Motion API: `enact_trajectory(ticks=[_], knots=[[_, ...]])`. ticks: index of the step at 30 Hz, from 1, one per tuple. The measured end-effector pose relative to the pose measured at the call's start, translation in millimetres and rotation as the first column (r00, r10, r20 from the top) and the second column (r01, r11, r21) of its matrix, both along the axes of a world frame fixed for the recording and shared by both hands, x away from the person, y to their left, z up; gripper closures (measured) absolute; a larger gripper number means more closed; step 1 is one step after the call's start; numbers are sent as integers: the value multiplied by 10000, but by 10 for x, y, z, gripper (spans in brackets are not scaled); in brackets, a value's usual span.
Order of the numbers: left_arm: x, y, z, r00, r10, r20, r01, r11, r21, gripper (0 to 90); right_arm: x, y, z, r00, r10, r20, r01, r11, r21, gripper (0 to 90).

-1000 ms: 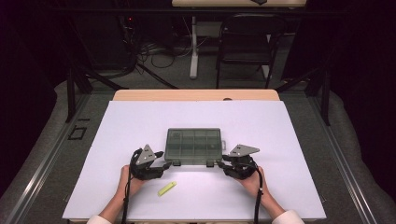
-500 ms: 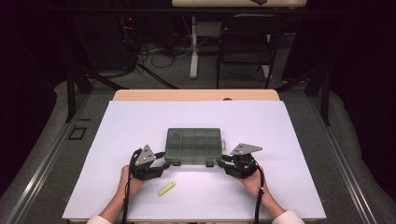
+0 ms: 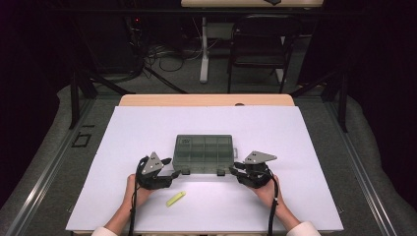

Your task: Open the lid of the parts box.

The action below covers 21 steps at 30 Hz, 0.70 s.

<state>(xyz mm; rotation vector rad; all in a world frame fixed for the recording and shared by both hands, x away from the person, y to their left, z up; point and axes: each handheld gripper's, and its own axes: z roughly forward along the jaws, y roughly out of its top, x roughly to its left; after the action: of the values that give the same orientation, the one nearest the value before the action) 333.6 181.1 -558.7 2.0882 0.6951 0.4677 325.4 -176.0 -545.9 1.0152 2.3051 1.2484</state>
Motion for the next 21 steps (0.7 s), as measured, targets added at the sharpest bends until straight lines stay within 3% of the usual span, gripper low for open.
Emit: enact_trajectory(ticks=[10,21], knots=[[-54,-19,68,9976,340,611,-339,9994,-31,384,-7,-16,26,9999,-49,149,47,9998,194,698],[-91,-57,109,9896,681,1268,-673,9977,-106,424,-13,-32,70,9993,-107,366,88,9986,517,709]])
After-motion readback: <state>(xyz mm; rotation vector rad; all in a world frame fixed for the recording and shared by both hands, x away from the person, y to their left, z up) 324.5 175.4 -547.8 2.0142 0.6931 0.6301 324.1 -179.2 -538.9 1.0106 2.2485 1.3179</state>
